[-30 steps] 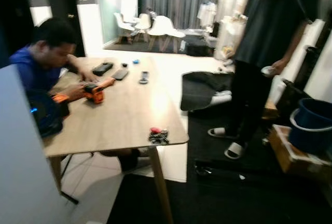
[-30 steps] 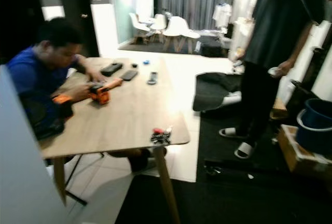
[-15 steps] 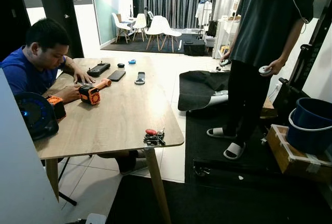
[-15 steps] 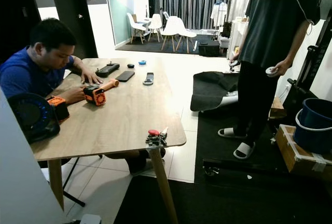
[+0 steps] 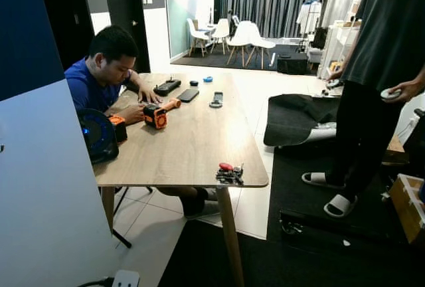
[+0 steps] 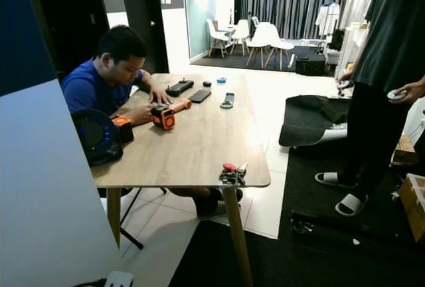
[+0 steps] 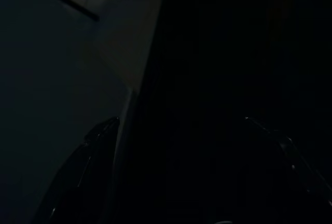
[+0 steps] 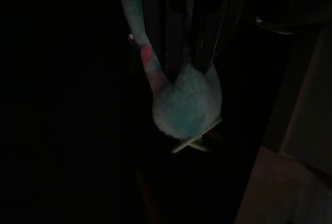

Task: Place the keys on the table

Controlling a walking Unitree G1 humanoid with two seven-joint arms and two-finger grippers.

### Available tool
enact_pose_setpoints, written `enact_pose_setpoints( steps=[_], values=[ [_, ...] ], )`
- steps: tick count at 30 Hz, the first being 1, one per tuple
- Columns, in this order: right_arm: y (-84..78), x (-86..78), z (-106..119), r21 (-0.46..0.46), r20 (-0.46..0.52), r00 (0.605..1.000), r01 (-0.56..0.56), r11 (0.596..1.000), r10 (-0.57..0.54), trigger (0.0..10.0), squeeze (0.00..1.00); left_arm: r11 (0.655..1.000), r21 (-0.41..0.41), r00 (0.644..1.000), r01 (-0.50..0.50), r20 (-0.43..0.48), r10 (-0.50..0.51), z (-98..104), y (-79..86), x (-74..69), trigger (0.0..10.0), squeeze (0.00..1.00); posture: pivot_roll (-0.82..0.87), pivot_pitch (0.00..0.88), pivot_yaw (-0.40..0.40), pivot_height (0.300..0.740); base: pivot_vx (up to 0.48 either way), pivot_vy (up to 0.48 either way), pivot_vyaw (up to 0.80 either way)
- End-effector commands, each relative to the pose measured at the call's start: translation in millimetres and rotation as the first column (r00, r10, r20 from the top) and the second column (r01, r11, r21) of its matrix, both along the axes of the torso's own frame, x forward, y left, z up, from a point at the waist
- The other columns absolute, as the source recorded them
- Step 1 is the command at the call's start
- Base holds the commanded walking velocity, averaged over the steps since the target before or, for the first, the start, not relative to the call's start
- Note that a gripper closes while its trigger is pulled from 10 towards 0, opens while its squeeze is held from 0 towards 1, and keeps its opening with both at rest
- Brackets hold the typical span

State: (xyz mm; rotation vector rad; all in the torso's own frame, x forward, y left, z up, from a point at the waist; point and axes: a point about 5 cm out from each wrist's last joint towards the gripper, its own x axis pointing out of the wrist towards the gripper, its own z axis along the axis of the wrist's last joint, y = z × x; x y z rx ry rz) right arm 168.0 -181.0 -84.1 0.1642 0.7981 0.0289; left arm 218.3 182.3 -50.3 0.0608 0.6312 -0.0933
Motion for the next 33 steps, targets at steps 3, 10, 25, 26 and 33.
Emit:
enact_pose_setpoints(
  steps=[3, 10, 25, 26, 33],
  values=[
    [-0.1, -1.4, -0.7, -0.002, -0.004, 1.000, 0.005, 1.000, -0.005, 10.0, 0.00, 0.999, -0.036, 1.000, 0.022, -0.007, -0.022, 0.3, -7.2, 0.2, 10.0, 0.00, 0.06, 0.012, 0.023, 0.740, 0.000, 0.000, 0.00],
    [-0.4, -3.0, -1.3, -0.001, -0.007, 1.000, 0.010, 1.000, -0.010, 10.0, 0.00, 0.997, -0.066, 0.999, 0.042, -0.001, -0.043, 0.6, -11.5, 0.1, 10.0, 0.00, 0.05, 0.013, 0.021, 0.740, 0.191, 0.000, 0.00],
    [0.8, -4.3, -2.0, -0.001, -0.012, 1.000, 0.005, 1.000, -0.005, 10.0, 0.00, 0.996, -0.080, 0.999, 0.044, -0.010, -0.045, -0.5, -9.4, -2.8, 10.0, 0.00, 0.06, 0.014, 0.017, 0.740, 0.386, 0.000, 0.00],
    [1.2, -4.3, -2.1, 0.000, -0.012, 1.000, 0.003, 1.000, -0.003, 10.0, 0.00, 0.996, -0.081, 0.999, 0.043, -0.011, -0.044, -0.8, -8.7, -3.5, 10.0, 0.00, 0.06, 0.014, 0.017, 0.740, 0.379, 0.000, 0.00],
    [1.9, -4.2, -2.2, -0.001, -0.014, 1.000, -0.001, 1.000, 0.001, 10.0, 0.00, 0.994, -0.099, 0.999, 0.041, 0.008, -0.041, -0.5, -7.7, -5.1, 10.0, 0.00, 0.06, 0.007, 0.016, 0.740, 0.191, 0.000, 0.00]
  ],
)
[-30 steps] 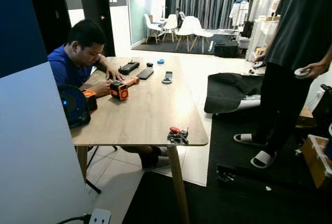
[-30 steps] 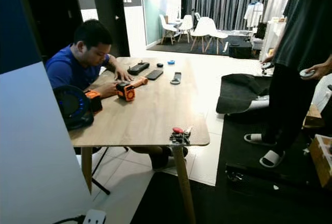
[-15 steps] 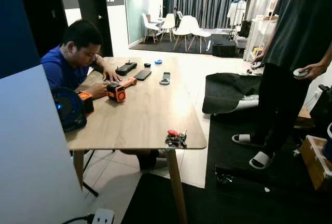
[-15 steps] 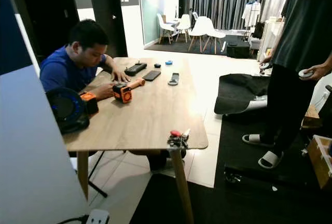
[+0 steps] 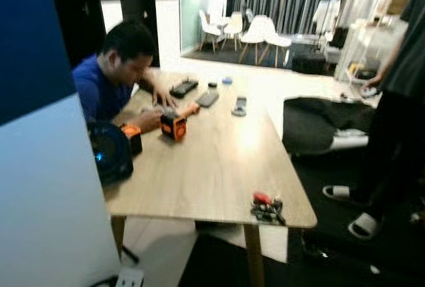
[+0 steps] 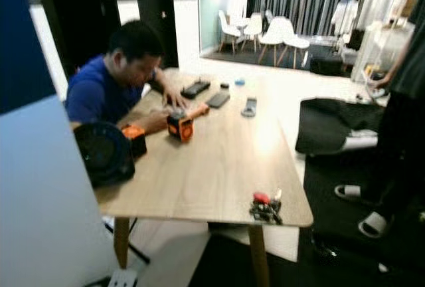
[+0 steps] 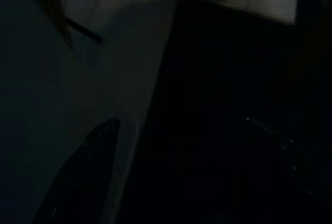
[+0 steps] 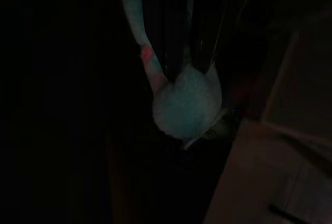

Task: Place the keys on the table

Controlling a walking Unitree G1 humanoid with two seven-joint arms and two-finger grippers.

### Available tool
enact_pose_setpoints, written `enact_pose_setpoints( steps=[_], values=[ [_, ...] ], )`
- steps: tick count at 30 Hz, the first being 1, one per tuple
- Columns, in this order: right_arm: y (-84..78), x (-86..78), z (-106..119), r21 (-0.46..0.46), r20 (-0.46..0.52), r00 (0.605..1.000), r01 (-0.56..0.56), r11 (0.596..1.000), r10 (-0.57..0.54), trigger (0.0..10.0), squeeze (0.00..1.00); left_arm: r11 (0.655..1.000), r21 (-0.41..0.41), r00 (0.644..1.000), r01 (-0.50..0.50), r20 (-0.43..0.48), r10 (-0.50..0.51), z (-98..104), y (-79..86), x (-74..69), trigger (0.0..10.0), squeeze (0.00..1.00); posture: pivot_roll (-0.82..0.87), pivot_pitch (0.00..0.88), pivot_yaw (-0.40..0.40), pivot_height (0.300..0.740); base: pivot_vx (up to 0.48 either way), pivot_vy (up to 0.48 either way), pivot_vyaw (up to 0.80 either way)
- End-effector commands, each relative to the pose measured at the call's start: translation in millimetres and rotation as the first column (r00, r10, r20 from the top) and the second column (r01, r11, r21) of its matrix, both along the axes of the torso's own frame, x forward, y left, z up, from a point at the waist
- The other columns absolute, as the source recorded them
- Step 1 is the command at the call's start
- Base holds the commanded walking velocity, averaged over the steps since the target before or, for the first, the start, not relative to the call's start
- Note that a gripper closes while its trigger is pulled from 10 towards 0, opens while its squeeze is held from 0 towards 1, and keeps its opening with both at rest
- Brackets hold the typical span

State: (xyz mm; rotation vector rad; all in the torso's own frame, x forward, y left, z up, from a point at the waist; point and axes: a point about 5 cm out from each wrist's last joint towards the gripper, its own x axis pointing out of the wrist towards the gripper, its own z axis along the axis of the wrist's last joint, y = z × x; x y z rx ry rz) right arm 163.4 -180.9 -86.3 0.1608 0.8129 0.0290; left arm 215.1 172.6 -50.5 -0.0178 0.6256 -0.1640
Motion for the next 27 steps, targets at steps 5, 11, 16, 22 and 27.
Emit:
enact_pose_setpoints(
  steps=[5, 11, 16, 22, 27],
  values=[
    [1.8, 0.5, -0.1, 0.001, 0.000, 1.000, -0.001, 1.000, 0.001, 10.0, 0.00, 1.000, -0.005, 1.000, 0.000, 0.014, 0.000, -0.2, 2.8, -3.2, 10.0, 0.00, 0.06, 0.004, 0.015, 0.740, 0.000, 0.000, 0.00],
    [2.0, 0.2, -0.2, 0.000, -0.003, 1.000, -0.008, 1.000, 0.008, 10.0, 0.00, 0.999, -0.011, 0.999, 0.047, 0.018, -0.047, -2.3, 0.0, -7.6, 10.0, 0.00, 0.06, 0.002, 0.014, 0.740, 0.000, 0.000, 0.00],
    [1.5, -0.1, -0.4, 0.000, -0.004, 1.000, -0.008, 1.000, 0.008, 10.0, 0.00, 0.998, -0.012, 0.998, 0.062, 0.024, -0.061, -2.2, -0.4, -8.3, 10.0, 0.00, 0.06, 0.006, 0.015, 0.740, 0.000, 0.000, 0.00],
    [1.5, -0.4, -0.5, 0.001, -0.005, 1.000, -0.004, 1.000, 0.004, 10.0, 0.00, 0.997, -0.024, 0.997, 0.077, 0.017, -0.077, -2.9, -1.3, -9.7, 10.0, 0.00, 0.06, 0.008, 0.018, 0.740, 0.000, -0.274, 0.00],
    [2.0, -1.0, -0.8, 0.002, -0.005, 1.000, 0.000, 1.000, 0.000, 10.0, 0.00, 0.996, -0.032, 0.996, 0.086, 0.013, -0.085, -3.8, -1.3, -10.7, 10.0, 0.00, 0.06, 0.011, 0.020, 0.740, 0.000, -0.449, 0.00]
  ],
)
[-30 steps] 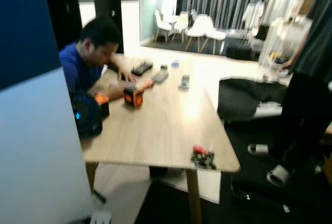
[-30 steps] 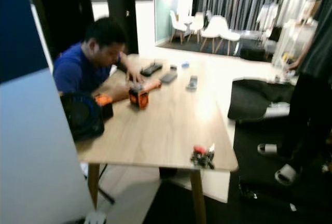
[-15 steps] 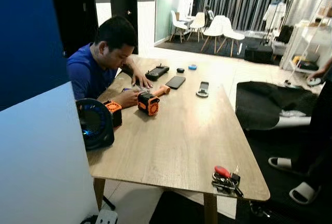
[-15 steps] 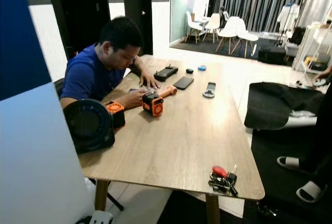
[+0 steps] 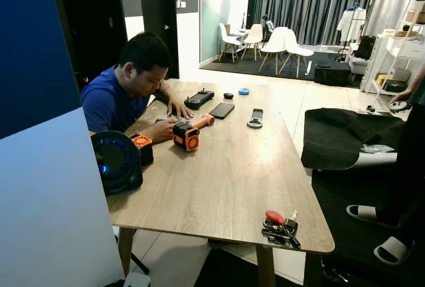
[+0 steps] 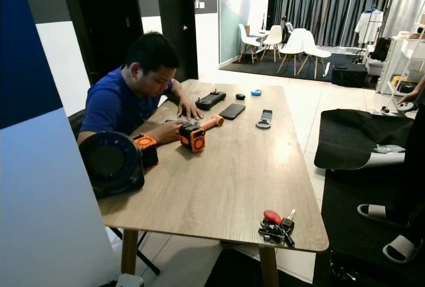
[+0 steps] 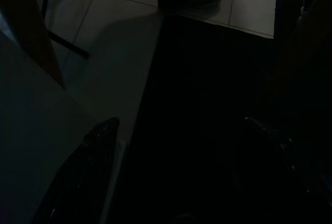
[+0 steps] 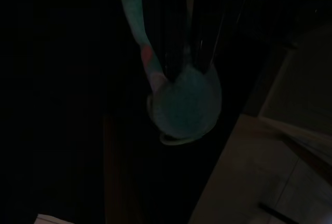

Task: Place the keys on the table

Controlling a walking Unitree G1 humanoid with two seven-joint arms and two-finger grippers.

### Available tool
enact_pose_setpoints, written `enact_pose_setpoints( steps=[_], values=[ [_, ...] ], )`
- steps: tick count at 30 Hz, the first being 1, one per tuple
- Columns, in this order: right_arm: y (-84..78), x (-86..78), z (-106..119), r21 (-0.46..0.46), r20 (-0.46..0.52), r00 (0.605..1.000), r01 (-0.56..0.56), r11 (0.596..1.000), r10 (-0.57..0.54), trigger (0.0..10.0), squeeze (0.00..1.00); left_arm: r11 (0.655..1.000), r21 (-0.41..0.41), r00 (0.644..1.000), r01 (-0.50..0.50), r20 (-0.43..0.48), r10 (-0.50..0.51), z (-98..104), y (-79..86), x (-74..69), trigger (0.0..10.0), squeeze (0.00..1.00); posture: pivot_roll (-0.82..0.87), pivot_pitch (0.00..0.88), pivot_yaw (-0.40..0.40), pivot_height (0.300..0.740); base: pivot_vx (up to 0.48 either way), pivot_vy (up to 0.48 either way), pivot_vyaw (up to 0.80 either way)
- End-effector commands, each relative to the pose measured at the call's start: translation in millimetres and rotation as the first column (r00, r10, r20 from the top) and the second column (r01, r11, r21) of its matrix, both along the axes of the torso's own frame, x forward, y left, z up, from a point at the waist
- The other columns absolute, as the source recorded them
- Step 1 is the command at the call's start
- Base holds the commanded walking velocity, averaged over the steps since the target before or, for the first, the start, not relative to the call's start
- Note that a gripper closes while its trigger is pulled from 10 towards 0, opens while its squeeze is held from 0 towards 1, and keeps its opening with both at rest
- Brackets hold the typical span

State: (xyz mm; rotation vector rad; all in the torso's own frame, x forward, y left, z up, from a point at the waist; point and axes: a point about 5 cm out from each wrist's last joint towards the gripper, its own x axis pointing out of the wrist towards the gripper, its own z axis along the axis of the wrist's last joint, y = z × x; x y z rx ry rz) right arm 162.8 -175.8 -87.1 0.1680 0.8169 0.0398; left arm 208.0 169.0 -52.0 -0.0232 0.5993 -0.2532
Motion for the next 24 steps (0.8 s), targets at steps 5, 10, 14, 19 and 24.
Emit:
enact_pose_setpoints(
  steps=[5, 10, 14, 19, 24],
  values=[
    [-2.6, -1.1, 0, -0.008, -0.003, 1.000, 0.010, 1.000, -0.010, 10.0, 0.00, 1.000, 0.003, 1.000, 0.006, -0.024, -0.006, -4, 3.3, -4.6, 10.0, 0.00, 0.06, 0.009, 0.022, 0.740, 0.000, -0.454, 0.00],
    [-2.3, -1.3, 0, -0.008, -0.004, 1.000, 0.013, 1.000, -0.013, 10.0, 0.00, 1.000, 0.016, 0.999, 0.007, -0.048, -0.006, -7, 5.4, -6.1, 10.0, 0.00, 0.06, 0.008, 0.023, 0.740, 0.000, -0.280, 0.00],
    [-2.2, -1.4, -1, -0.008, -0.004, 1.000, 0.019, 1.000, -0.019, 10.0, 0.00, 0.999, 0.028, 0.998, 0.015, -0.068, -0.013, -9, 8.0, -6.8, 10.0, 0.00, 0.06, 0.008, 0.026, 0.740, 0.000, 0.000, 0.00],
    [-3.7, -1.7, -1, -0.010, -0.007, 0.999, 0.031, 0.999, -0.031, 10.0, 0.00, 0.998, 0.037, 0.996, 0.045, -0.077, -0.042, -8, 10.7, -5.6, 10.0, 0.00, 0.06, 0.006, 0.027, 0.740, 0.000, 0.000, 0.00],
    [-6.6, -2.3, -1, -0.011, -0.009, 0.999, 0.047, 0.999, -0.047, 10.0, 0.00, 0.997, 0.044, 0.996, 0.066, -0.068, -0.063, -6, 12.4, -2.7, 10.0, 0.00, 0.06, 0.001, 0.026, 0.740, 0.000, 0.000, 0.00]
  ],
)
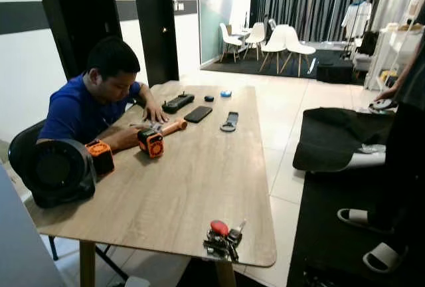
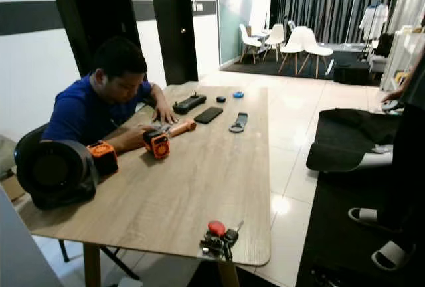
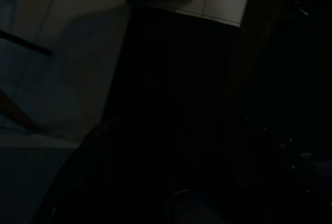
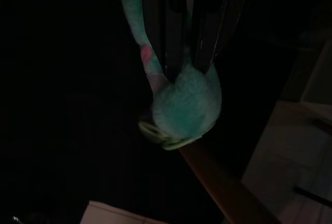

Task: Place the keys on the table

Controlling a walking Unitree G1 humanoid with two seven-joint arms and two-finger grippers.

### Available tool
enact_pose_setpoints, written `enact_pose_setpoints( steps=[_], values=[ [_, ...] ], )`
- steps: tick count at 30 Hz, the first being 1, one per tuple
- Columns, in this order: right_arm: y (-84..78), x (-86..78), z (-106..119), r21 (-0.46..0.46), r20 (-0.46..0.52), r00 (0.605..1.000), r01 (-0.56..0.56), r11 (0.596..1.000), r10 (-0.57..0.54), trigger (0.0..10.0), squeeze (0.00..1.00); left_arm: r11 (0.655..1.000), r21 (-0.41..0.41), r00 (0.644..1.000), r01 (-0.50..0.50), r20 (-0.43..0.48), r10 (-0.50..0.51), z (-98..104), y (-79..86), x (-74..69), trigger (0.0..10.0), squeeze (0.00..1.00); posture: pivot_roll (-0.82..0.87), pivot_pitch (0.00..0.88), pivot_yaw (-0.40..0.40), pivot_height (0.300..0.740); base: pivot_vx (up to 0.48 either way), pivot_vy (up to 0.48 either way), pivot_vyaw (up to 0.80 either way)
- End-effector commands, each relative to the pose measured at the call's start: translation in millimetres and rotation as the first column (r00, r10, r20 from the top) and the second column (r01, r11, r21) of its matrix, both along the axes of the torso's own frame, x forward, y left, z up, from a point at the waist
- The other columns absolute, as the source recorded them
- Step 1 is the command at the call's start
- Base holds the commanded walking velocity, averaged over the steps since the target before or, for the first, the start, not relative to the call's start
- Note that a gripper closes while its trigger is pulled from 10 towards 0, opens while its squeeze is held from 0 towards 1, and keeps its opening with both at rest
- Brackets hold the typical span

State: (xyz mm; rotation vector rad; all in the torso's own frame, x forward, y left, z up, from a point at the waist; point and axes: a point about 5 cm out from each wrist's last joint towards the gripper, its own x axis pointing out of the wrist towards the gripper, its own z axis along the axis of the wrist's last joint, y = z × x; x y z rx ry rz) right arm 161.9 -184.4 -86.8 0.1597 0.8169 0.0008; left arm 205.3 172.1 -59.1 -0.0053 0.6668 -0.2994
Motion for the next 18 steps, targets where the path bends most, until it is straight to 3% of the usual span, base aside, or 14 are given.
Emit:
enact_pose_setpoints(
  steps=[1, 13, 18],
  values=[
    [0.7, -1.6, -1, 0.011, -0.006, 1.000, 0.026, 1.000, -0.026, 10.0, 0.00, 0.999, 0.035, 1.000, 0.019, 0.002, -0.019, 2, 9.7, 1.3, 10.0, 0.00, 0.06, 0.001, 0.026, 0.740, 0.000, 0.000, 0.00],
    [-11.5, -4.4, 0, -0.006, 0.001, 0.998, 0.065, 0.998, -0.065, 10.0, 0.00, 0.998, 0.041, 0.998, 0.041, 0.054, -0.043, 9, 4.5, 12.5, 10.0, 0.00, 0.06, 0.006, 0.027, 0.740, 0.000, 0.000, 0.00],
    [-11.8, -5.8, -1, -0.008, 0.000, 0.998, 0.066, 0.998, -0.066, 10.0, 0.00, 0.996, 0.094, 0.998, -0.009, 0.062, 0.003, 10, 7.4, 15.2, 10.0, 0.00, 0.06, 0.006, 0.028, 0.740, 0.000, 0.000, 0.00]
  ],
)
